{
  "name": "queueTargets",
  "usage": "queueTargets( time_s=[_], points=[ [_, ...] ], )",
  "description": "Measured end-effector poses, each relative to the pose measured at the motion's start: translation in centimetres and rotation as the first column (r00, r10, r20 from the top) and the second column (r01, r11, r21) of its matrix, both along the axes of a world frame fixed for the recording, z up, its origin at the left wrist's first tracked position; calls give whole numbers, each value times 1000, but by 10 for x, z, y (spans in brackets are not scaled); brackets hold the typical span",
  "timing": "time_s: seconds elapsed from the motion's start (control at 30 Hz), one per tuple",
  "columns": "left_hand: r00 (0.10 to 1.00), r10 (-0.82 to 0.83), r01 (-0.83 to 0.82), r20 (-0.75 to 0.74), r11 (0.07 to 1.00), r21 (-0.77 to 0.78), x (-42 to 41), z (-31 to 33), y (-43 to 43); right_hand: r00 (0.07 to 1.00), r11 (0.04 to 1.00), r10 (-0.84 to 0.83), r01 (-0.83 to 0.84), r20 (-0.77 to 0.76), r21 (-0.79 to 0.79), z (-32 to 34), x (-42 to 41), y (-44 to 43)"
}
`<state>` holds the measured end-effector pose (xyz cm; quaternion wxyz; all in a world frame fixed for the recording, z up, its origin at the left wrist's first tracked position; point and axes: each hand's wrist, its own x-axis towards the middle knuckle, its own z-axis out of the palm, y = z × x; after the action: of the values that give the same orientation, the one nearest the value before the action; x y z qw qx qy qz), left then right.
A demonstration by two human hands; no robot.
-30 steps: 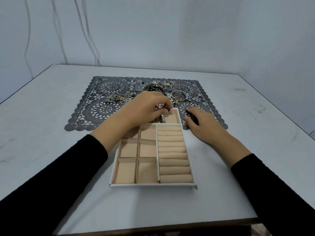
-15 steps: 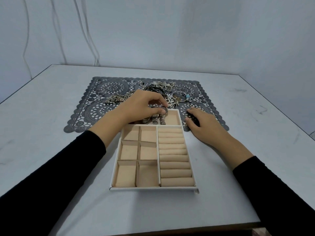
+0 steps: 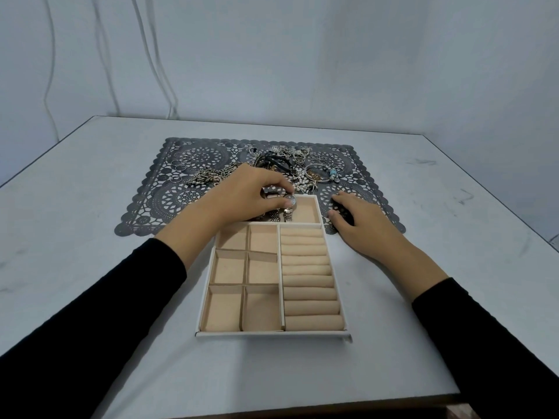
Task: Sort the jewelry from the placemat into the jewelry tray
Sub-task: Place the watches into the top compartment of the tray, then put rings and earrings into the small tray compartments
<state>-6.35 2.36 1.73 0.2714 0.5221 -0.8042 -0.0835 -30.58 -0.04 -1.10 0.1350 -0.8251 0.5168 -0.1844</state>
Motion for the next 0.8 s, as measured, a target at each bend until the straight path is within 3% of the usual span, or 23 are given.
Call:
queueTargets(
  time_s=[0.43, 0.63, 0.8],
  points=[
    [999, -8, 3, -41, 993, -115, 7, -2, 3, 1000, 1000, 5, -5, 16, 7, 4, 1, 3],
    [969, 122, -155, -215, 977, -145, 22, 8, 12, 999, 1000, 5, -3, 41, -29, 9, 0, 2],
    [892, 287, -332, -350, 940, -77, 46, 6, 9, 993, 994, -40, 52, 114, -100, 12, 2, -13]
  ],
)
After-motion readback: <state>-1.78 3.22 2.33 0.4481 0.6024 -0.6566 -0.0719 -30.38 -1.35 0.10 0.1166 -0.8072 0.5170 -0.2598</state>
